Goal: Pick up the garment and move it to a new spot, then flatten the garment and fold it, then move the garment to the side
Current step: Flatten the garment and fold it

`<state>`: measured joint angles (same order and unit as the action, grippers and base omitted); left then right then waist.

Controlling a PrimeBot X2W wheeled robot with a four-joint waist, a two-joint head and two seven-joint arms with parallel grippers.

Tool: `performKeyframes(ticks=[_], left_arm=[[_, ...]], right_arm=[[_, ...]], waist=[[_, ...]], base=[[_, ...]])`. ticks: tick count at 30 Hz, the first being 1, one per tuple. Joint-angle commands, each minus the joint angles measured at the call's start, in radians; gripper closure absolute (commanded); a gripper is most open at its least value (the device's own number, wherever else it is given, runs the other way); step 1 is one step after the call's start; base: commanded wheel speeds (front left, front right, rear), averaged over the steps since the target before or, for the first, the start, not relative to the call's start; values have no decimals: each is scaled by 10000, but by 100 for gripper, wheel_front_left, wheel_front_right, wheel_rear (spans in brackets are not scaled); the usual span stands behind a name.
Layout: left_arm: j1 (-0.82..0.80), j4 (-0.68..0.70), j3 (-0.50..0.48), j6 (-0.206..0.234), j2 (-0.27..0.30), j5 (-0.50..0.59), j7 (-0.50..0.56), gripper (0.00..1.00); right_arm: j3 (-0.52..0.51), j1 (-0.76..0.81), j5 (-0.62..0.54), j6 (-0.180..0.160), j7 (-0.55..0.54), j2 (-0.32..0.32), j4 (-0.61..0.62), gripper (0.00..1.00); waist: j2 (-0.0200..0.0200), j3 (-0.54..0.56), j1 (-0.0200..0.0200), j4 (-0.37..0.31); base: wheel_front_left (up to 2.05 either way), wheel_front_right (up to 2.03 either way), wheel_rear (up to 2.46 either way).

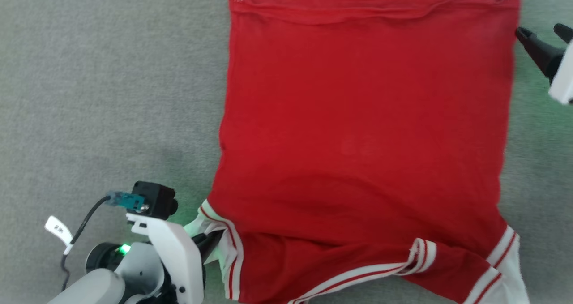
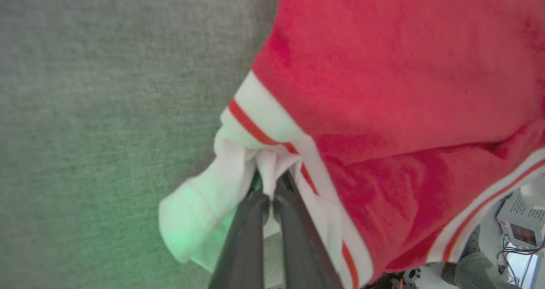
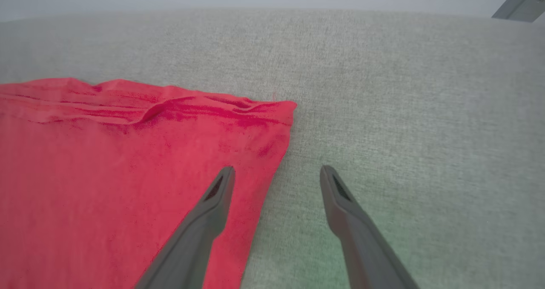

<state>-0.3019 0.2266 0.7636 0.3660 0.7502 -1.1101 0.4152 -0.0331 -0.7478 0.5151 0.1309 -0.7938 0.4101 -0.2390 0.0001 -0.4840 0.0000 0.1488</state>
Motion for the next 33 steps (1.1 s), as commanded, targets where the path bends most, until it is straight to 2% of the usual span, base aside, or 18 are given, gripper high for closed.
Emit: performKeyframes(ticks=[1,7,8,13,15,22,30,33], left_arm=[[-329,-282,-19,-5,-220,139,-26,100],[-667,-610,114,-237,-535,258,-22,100],[-667,-610,114,-237,-535,258,-22,100],[-788,-839,172,-354,-761,236,-89,100],[-828,-926,186,-425,-839,222,-118,100],[-865,-1170,-100,-502,-852,221,-516,100],[-551,-1075,-507,-280,-220,186,-753,100],[-435,-947,-665,-217,18,103,-788,100]], right_arm=[[116,-368,-120,-4,-178,-67,-518,0],[535,-1736,-321,-4,-1049,-199,-2875,0],[535,-1736,-321,-4,-1049,-199,-2875,0],[1414,-1848,-346,-4,-2228,-254,-4454,0],[1857,-1712,-193,-3,-2544,-207,-4715,100],[2785,-1607,780,-4,-1610,541,-3715,100],[3746,-902,2095,-7,-978,1606,-1433,100],[3784,-363,2464,-6,-899,1853,-586,100]], waist=[[-1,-186,0,219],[-1,-400,0,557],[-1,-400,0,557],[-1,-423,0,682],[-1,-405,0,697],[-1,-183,0,342],[-1,186,0,-663],[-1,291,0,-1061]], base=[[0,0,0],[0,0,0],[0,0,0],[0,0,0],[0,0,0],[0,0,0],[0,0,0],[0,0,0]])
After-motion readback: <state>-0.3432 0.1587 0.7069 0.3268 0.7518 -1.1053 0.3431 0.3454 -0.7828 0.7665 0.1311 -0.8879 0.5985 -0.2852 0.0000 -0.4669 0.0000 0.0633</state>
